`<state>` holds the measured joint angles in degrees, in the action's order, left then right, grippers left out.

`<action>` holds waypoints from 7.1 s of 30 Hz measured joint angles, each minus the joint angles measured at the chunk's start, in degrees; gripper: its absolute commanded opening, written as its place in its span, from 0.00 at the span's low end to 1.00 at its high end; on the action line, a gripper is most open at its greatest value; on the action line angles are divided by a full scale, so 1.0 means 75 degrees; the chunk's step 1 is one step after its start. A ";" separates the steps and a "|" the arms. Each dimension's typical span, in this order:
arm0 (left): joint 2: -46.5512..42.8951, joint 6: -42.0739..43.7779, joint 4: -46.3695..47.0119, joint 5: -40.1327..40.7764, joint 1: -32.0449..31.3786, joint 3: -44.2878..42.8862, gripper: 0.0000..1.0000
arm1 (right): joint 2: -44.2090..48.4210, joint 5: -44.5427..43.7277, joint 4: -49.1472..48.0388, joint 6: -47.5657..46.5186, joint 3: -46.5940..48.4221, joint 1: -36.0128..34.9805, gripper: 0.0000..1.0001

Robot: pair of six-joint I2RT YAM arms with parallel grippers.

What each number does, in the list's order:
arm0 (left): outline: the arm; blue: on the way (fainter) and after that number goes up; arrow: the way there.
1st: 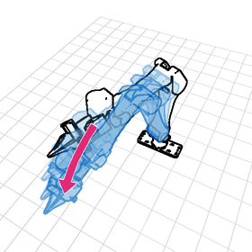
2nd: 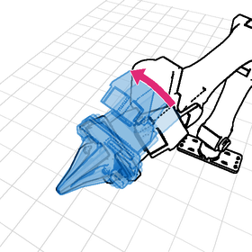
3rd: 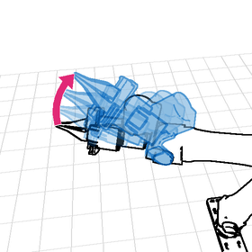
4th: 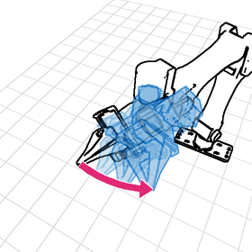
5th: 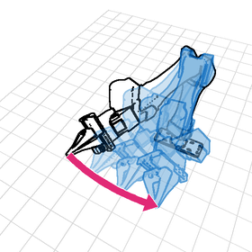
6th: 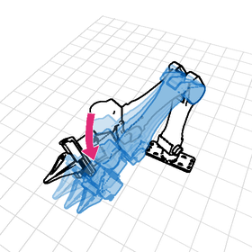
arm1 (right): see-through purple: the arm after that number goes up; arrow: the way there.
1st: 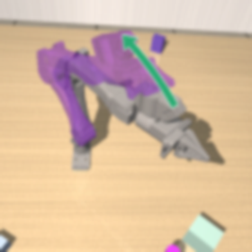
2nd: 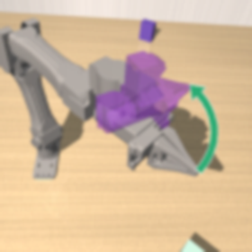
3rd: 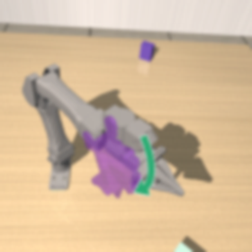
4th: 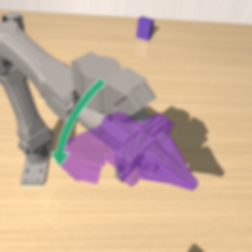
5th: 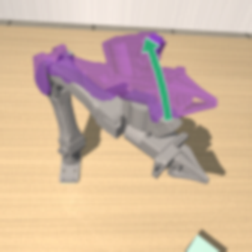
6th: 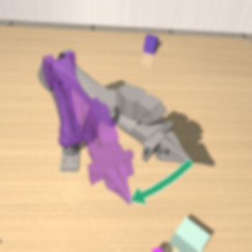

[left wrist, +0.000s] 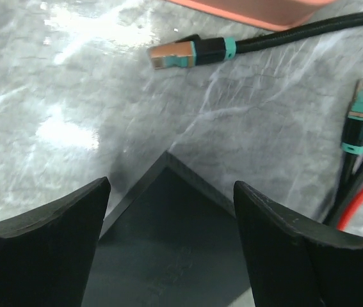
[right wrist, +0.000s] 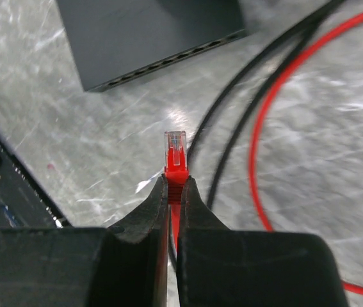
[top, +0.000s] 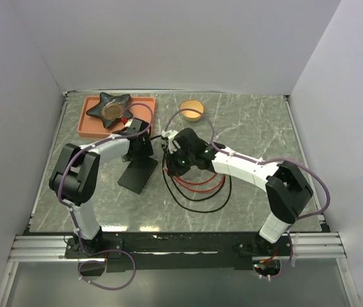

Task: Insert the plug into the switch port

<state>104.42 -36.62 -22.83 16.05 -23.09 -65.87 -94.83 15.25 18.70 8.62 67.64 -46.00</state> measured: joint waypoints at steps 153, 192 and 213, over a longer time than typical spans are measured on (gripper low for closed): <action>-0.2177 -0.1361 0.2862 -0.5590 0.2792 0.3602 0.91 | -0.2305 -0.2043 -0.1128 -0.0571 0.0632 -0.2200 0.00; -0.2139 -0.1364 0.3104 -0.5761 0.2838 0.3689 0.91 | -0.2442 -0.2259 -0.1026 -0.0682 0.0769 -0.2238 0.00; -0.2095 -0.1486 0.3337 -0.5788 0.2841 0.3762 0.90 | -0.2337 -0.2165 -0.0764 -0.0685 0.0962 -0.2279 0.00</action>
<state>88.71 -47.77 2.20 -27.35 -1.78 -37.65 -112.36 -0.99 12.97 3.49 74.85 -63.09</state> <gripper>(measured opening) 0.902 0.049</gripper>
